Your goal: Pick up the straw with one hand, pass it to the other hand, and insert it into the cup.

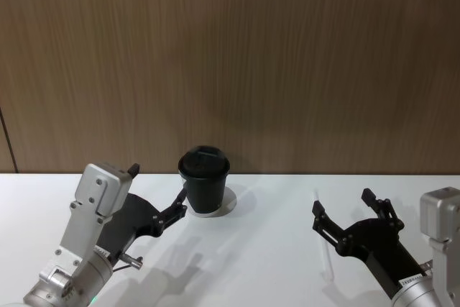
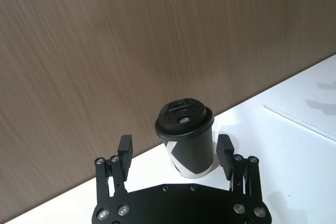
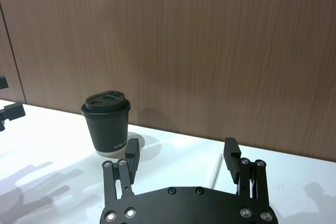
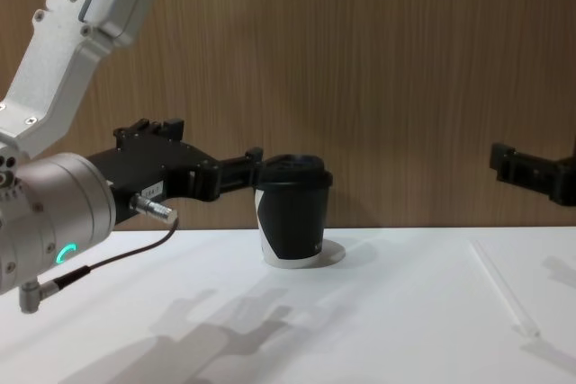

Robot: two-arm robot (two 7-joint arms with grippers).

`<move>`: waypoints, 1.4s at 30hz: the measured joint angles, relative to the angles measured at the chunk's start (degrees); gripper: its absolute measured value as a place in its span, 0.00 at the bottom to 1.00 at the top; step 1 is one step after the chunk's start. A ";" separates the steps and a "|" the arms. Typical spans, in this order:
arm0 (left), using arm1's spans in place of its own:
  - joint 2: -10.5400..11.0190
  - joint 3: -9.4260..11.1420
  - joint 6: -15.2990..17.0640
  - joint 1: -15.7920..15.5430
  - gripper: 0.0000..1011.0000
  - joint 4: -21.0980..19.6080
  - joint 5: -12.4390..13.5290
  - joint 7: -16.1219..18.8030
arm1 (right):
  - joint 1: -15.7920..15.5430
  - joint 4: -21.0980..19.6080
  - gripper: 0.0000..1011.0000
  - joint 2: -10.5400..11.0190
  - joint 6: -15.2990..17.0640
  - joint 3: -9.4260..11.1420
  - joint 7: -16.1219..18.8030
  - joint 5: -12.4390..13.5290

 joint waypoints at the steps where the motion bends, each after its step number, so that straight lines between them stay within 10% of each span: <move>1: 0.00 0.00 0.00 0.00 0.99 0.00 0.00 0.00 | 0.00 0.00 0.99 0.00 0.00 0.00 0.00 0.00; 42: 0.00 0.00 0.00 0.00 0.99 0.00 0.00 0.00 | 0.00 0.00 0.99 0.00 0.00 0.00 0.00 0.00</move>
